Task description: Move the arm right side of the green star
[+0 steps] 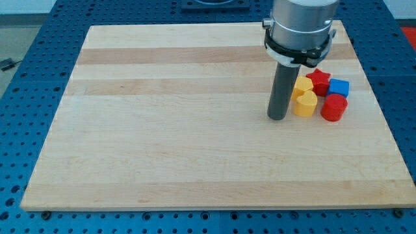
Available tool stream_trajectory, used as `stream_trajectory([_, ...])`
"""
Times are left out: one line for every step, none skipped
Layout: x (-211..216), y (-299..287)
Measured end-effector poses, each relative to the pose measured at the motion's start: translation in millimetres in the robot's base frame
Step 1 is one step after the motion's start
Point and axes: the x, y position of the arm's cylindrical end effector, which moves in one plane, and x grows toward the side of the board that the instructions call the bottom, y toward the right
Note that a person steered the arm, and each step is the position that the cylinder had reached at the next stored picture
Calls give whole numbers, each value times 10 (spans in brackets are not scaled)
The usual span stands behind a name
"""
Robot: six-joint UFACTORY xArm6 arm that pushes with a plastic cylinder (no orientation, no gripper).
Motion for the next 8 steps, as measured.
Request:
stream_trajectory([255,-1])
stream_trajectory([691,134])
stream_trajectory([845,595])
stream_trajectory([740,1320])
stream_trajectory([0,2386])
stream_trajectory([0,2386])
stream_trajectory([-267,2383])
stream_trajectory([-1028,2384])
